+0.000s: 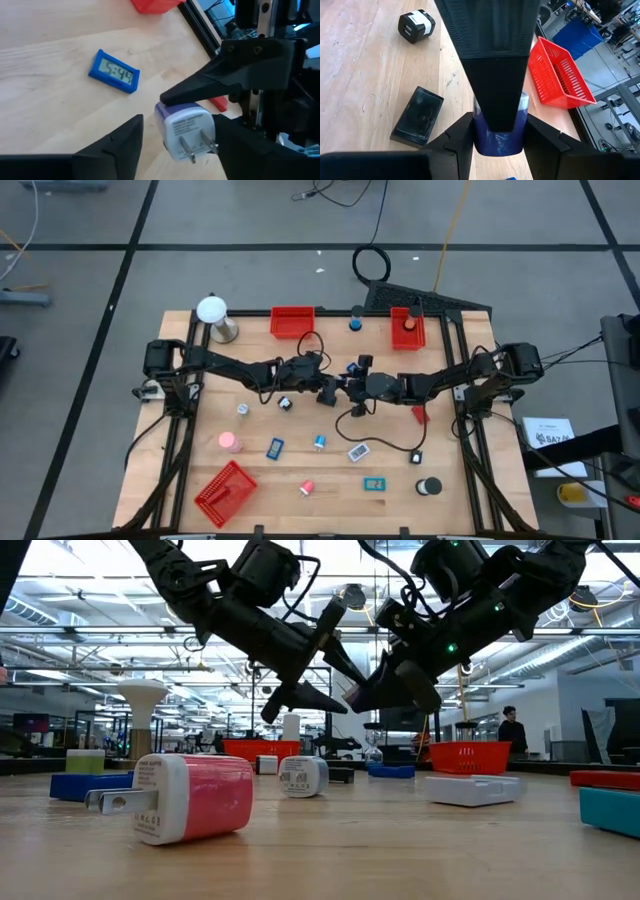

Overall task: Pick & Place Office items
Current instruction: Put the purple charger adapter into the top left red basket

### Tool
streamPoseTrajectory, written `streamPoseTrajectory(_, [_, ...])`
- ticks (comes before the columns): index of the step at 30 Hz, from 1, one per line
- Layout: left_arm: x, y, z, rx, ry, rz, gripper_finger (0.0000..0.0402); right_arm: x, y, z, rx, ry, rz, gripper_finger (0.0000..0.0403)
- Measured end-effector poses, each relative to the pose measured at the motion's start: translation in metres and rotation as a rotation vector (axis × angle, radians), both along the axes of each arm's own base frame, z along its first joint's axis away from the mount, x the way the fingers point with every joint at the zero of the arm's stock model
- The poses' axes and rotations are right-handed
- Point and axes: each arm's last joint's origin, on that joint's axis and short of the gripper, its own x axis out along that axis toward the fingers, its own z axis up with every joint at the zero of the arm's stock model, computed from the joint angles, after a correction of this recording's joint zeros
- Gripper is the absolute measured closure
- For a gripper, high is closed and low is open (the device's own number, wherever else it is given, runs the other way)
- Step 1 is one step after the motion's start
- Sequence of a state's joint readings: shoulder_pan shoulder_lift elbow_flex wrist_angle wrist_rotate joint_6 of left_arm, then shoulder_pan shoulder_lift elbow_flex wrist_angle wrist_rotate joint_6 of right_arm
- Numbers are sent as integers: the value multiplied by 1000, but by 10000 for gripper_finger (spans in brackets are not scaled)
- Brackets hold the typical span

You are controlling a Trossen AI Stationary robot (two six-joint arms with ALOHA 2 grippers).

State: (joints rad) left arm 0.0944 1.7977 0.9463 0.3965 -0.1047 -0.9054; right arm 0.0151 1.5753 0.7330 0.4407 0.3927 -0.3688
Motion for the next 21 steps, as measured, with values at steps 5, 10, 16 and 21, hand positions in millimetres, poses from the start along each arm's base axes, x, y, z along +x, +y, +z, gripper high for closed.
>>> streamPoseTrajectory(5, [0, 0, 1, 8, -3, -9, 220, 1, 0, 1, 3, -17, 6, 273])
streamPoseTrajectory(10, [0, -2, 1, 23, 5, -24, 240, 1, 1, 1, 16, -22, 21, 273])
streamPoseTrajectory(16, [0, -1, 0, 49, 16, -48, 250, 1, 1, 1, 34, -32, 13, 263])
streamPoseTrajectory(21, [-7, 4, 6, 93, 59, -72, 253, 3, 1, 8, 79, -102, 0, 233])
